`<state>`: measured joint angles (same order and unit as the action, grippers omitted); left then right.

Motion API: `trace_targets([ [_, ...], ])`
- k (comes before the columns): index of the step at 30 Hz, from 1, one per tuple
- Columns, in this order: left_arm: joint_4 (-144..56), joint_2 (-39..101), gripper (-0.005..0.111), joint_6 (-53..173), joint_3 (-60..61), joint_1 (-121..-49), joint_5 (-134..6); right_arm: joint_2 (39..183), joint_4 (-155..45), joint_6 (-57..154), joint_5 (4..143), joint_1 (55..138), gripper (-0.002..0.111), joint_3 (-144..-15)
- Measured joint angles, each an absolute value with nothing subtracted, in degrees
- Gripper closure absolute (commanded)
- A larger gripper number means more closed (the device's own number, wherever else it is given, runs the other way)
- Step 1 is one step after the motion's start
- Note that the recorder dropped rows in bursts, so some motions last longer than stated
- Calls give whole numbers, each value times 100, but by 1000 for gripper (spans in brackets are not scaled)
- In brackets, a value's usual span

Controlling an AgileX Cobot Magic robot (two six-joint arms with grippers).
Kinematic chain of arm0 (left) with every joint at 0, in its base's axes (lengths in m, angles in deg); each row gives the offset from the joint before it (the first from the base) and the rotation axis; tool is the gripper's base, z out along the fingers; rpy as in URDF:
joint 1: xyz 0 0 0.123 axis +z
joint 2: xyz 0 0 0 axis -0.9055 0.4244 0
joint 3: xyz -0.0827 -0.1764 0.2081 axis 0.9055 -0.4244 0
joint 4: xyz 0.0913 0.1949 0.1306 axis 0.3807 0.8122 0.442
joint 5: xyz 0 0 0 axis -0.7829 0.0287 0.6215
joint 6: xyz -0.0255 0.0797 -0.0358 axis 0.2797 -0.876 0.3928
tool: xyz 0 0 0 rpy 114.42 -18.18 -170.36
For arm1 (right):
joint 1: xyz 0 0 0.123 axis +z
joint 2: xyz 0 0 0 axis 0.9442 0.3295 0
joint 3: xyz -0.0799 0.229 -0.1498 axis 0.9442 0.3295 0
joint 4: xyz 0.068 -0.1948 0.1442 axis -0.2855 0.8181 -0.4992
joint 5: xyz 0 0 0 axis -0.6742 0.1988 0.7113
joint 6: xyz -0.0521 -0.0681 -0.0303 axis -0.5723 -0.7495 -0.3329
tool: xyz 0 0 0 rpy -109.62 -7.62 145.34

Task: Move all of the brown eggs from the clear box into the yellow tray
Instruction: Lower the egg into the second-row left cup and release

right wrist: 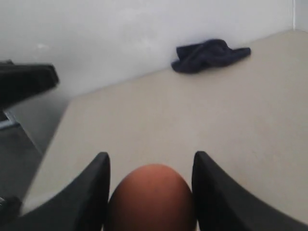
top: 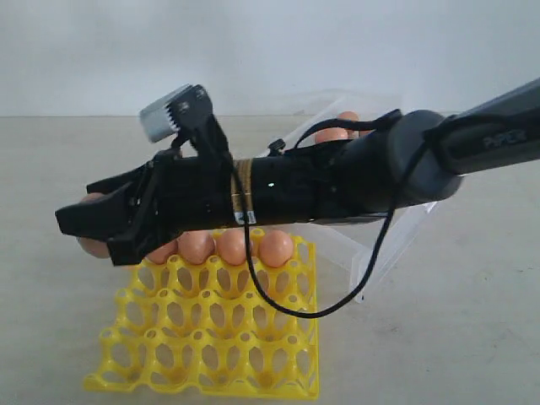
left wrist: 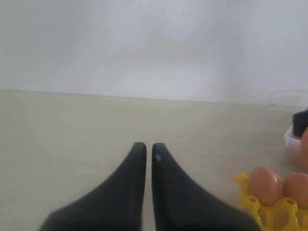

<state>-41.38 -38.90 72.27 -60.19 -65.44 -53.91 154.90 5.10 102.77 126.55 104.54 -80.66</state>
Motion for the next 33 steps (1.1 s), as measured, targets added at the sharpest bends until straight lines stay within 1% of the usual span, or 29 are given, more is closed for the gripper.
trace_targets([
  [5,-4138,-3890,102,7227,-6019,-6544,-5391,15758,566,9661,11310,10662,108,-8412],
  [10,-4138,-3890,102,7227,-6019,-6544,-5391,15851,576,9414,10610,10684,108,-8463],
  [22,-4138,-3890,102,7227,-6019,-6544,-5391,16223,556,9117,10655,10738,107,-8471],
  [23,-4138,-3890,102,7227,-6019,-6544,-5391,16234,556,9117,10644,10738,104,-8471],
  [24,-4138,-3890,102,7227,-6019,-6544,-5391,16247,556,9117,10632,10738,97,-8471],
  [26,-4138,-3890,102,7227,-6019,-6544,-5391,16307,556,9117,10618,10738,77,-8471],
  [27,-4138,-3890,102,7227,-6019,-6544,-5391,16309,556,9117,10606,10738,69,-8471],
  [28,-4138,-3890,102,7227,-6019,-6544,-5391,16309,556,9117,10606,10738,65,-8471],
  [30,-4138,-3890,102,7227,-6019,-6544,-5391,16309,556,9117,10606,10738,61,-8471],
  [33,-4138,-3890,102,7227,-6019,-6544,-5391,16309,520,9117,10606,10738,61,-8471],
])
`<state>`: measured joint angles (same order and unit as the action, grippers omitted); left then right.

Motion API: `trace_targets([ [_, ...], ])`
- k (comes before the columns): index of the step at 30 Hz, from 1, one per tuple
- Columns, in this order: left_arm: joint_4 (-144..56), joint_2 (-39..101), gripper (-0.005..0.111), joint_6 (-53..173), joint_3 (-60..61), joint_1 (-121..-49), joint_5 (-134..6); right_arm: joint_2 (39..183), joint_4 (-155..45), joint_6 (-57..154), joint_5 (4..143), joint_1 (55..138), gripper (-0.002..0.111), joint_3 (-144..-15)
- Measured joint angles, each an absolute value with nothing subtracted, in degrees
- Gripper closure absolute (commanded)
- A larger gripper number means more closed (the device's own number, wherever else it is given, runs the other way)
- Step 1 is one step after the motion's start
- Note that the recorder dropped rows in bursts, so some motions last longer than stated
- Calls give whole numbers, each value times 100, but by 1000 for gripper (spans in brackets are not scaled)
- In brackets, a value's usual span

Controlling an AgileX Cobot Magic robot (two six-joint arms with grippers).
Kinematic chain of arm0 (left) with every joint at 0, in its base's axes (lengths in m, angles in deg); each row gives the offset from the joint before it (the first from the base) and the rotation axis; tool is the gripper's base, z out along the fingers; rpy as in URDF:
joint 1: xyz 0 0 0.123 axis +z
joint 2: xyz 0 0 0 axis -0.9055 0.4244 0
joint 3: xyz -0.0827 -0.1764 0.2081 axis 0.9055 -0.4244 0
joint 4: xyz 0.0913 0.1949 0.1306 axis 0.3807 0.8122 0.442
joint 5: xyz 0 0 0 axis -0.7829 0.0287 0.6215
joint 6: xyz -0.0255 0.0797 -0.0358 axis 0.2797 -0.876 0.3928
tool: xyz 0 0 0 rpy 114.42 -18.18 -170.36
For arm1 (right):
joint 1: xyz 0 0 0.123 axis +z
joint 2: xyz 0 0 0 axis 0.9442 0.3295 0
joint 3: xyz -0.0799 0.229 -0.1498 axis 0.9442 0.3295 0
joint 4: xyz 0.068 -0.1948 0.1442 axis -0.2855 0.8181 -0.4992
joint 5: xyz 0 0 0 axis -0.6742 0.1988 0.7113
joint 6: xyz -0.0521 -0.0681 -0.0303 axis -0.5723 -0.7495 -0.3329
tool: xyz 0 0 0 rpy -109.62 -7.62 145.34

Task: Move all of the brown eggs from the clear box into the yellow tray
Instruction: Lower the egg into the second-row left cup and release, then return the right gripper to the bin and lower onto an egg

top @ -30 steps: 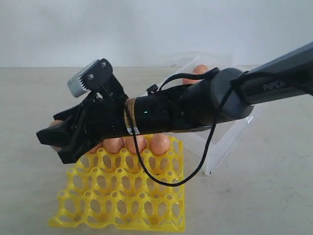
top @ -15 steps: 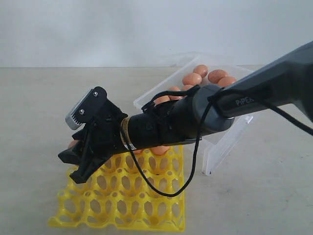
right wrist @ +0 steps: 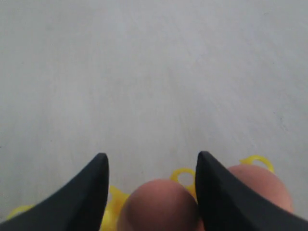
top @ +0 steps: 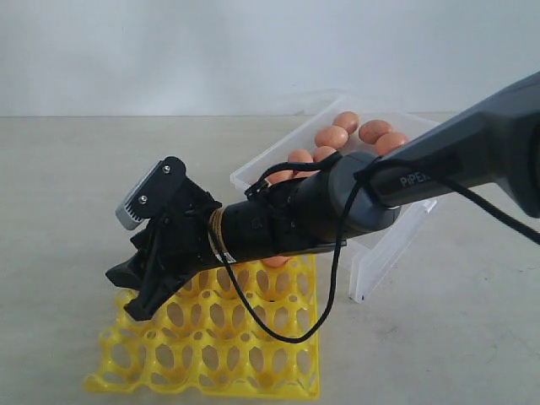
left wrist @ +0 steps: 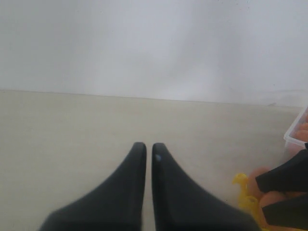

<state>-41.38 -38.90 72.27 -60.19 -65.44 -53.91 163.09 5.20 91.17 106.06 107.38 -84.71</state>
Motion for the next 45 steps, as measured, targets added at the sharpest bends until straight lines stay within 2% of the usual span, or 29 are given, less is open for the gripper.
trace_targets([
  [12,-4138,-3890,102,7227,-6019,-6544,-5391,16025,-46,9117,10779,10738,61,-8471],
  [18,-4138,-3890,102,7227,-6019,-6544,-5391,15016,-51,9459,9920,10738,61,-8471],
  [22,-4138,-3890,102,7227,-6019,-6544,-5391,14140,-38,9505,8152,10738,61,-8471],
  [29,-4138,-3890,102,7227,-6019,-6544,-5391,13469,58,8662,3430,10656,61,-8471],
  [32,-4138,-3890,102,7227,-6019,-6544,-5391,13480,-82,8437,2518,10264,61,-8471],
  [35,-4138,-3890,102,7227,-6019,-6544,-5391,13530,-679,8084,2636,9592,61,-8570],
  [39,-4138,-3890,102,7227,-6019,-6544,-5391,14044,-3119,6331,2549,8429,61,-9402],
  [42,-4138,-3890,102,7227,-6019,-6544,-5391,14815,-5518,4786,1531,7653,61,-10464],
  [45,-4138,-3890,102,7227,-6019,-6544,-5391,15576,-7080,4024,678,7327,61,-11550],
])
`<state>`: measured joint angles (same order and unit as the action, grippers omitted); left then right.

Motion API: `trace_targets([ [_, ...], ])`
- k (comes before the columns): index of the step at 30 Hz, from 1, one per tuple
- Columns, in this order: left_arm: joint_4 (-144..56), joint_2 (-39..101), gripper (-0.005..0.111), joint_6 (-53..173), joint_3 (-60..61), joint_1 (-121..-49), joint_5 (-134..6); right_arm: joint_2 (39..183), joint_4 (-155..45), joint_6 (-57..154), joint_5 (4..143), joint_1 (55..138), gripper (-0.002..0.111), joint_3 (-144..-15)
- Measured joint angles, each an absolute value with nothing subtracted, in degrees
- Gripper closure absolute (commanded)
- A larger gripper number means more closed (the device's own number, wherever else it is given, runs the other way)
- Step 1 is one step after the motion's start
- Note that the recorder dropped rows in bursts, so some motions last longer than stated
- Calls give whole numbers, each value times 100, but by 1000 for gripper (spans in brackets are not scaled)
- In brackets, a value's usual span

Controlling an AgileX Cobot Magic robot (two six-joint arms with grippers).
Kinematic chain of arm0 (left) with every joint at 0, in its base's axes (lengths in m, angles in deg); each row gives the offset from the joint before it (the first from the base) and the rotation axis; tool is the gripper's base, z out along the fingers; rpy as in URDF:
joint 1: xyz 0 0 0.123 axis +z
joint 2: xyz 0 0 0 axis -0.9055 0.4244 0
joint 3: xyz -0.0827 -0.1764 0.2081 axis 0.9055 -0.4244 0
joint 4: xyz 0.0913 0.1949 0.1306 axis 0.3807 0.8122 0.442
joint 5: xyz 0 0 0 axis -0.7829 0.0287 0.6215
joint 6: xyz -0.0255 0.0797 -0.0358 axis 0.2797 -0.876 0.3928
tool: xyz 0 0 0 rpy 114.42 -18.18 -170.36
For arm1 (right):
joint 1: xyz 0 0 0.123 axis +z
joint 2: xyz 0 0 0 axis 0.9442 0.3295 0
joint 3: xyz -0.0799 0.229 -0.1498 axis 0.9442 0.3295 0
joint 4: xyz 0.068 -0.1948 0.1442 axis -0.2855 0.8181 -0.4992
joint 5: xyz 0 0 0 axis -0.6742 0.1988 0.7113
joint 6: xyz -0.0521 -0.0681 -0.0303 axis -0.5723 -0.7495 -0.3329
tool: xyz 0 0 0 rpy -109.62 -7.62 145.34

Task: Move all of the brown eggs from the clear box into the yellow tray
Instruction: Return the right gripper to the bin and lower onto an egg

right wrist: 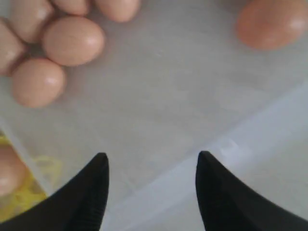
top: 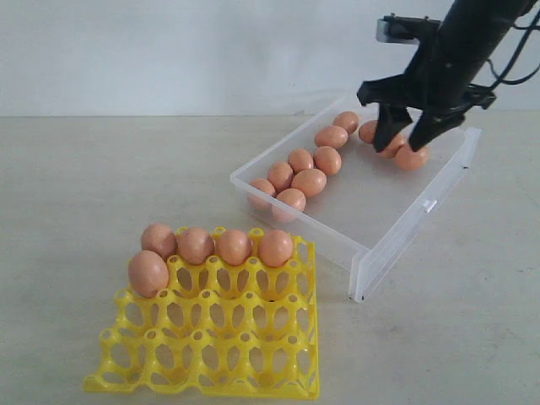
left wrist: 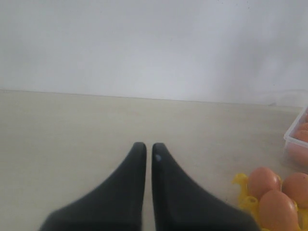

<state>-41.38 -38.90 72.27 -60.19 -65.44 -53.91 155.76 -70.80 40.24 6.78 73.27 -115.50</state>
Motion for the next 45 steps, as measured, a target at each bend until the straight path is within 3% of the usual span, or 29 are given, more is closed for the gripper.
trace_targets([
  [7,-4138,-3890,102,7227,-6019,-6544,-5391,16516,-8201,3931,486,7427,61,-12657],
  [18,-4138,-3890,102,7227,-6019,-6544,-5391,16753,-8154,3641,1744,7892,61,-12692],
  [33,-4138,-3890,102,7227,-6019,-6544,-5391,17272,-7834,3485,1354,7938,61,-12692],
  [45,-4138,-3890,102,7227,-6019,-6544,-5391,17319,-7829,3463,2638,7938,61,-12692],
])
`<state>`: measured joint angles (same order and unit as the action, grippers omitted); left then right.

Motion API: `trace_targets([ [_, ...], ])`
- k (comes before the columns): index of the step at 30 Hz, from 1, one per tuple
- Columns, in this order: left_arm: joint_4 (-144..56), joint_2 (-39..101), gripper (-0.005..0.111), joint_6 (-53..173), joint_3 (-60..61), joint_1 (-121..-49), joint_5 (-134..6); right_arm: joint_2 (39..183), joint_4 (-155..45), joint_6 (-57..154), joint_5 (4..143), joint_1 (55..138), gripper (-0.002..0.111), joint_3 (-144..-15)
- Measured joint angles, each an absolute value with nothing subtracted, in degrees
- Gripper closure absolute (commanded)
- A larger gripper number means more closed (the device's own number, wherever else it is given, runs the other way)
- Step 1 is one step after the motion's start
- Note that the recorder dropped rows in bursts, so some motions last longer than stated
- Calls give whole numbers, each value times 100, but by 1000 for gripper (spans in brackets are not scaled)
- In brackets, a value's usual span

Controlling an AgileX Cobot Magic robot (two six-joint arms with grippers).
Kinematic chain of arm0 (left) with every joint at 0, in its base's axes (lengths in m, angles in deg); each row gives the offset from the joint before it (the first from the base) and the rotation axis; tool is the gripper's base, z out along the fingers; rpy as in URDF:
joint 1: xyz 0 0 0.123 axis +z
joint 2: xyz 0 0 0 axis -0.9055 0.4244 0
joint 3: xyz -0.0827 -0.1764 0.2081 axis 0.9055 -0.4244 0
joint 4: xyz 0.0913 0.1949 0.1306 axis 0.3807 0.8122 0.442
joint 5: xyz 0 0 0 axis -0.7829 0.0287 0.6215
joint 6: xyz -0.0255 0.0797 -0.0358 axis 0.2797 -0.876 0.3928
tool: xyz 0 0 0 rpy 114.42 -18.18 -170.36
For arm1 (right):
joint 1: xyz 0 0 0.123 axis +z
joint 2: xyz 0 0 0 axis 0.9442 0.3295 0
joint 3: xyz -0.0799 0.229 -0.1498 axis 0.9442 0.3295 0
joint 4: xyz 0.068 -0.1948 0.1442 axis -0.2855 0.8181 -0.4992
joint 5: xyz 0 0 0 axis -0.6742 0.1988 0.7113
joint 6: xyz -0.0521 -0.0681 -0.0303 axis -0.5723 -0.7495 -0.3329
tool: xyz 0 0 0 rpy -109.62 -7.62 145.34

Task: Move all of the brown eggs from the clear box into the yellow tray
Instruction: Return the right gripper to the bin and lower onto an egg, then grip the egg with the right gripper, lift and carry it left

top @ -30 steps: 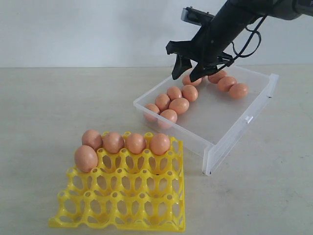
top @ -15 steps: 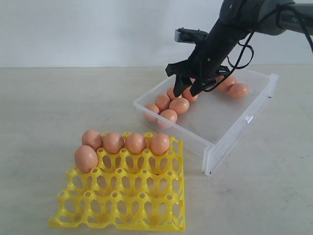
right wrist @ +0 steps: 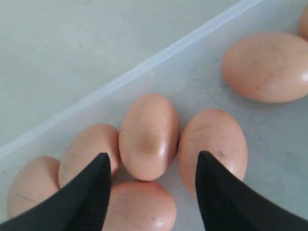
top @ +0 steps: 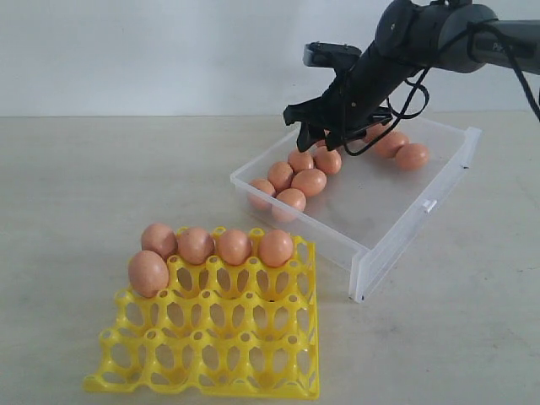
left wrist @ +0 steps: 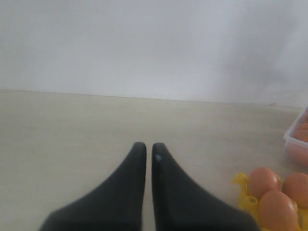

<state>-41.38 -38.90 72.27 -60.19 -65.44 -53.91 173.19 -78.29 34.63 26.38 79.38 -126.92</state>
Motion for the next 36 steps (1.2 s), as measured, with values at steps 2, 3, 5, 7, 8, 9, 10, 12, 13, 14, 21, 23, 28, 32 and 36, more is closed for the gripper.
trace_targets([
  [2,-4138,-3890,102,7227,-6019,-6544,-5391,17319,-7705,3463,2739,7938,61,-12692],
  [3,-4138,-3890,102,7227,-6019,-6544,-5391,17319,-7610,3463,2777,7938,61,-12692],
  [5,-4138,-3890,102,7227,-6019,-6544,-5391,17319,-7420,3463,2827,7938,61,-12692],
  [7,-4138,-3890,102,7227,-6019,-6544,-5391,17319,-7215,3480,2865,7938,61,-12692],
  [8,-4138,-3890,102,7227,-6019,-6544,-5391,17319,-7139,3524,2893,7938,61,-12692],
  [9,-4138,-3890,102,7227,-6019,-6544,-5391,17319,-7071,3587,2906,7938,61,-12692],
  [10,-4138,-3890,102,7227,-6019,-6544,-5391,17319,-7022,3616,2918,7938,61,-12692],
  [12,-4138,-3890,102,7227,-6019,-6544,-5391,17319,-6977,3639,2927,7938,61,-12692],
  [13,-4138,-3890,102,7227,-6019,-6544,-5391,17319,-6960,3637,2940,7938,61,-12692],
  [14,-4138,-3890,102,7227,-6019,-6544,-5391,17319,-6956,3637,2953,7938,61,-12692],
  [21,-4138,-3890,102,7227,-6019,-6544,-5391,17604,-6928,3745,3013,7938,61,-12692],
  [23,-4138,-3890,102,7227,-6019,-6544,-5391,17695,-6916,3783,3086,7938,61,-12692],
  [28,-4138,-3890,102,7227,-6019,-6544,-5391,17807,-6916,3829,3355,7938,98,-12692],
  [32,-4138,-3890,102,7227,-6019,-6544,-5391,17818,-6916,3843,3379,7938,108,-12692],
  [36,-4138,-3890,102,7227,-6019,-6544,-5391,17811,-6916,3873,3236,7938,108,-12695],
])
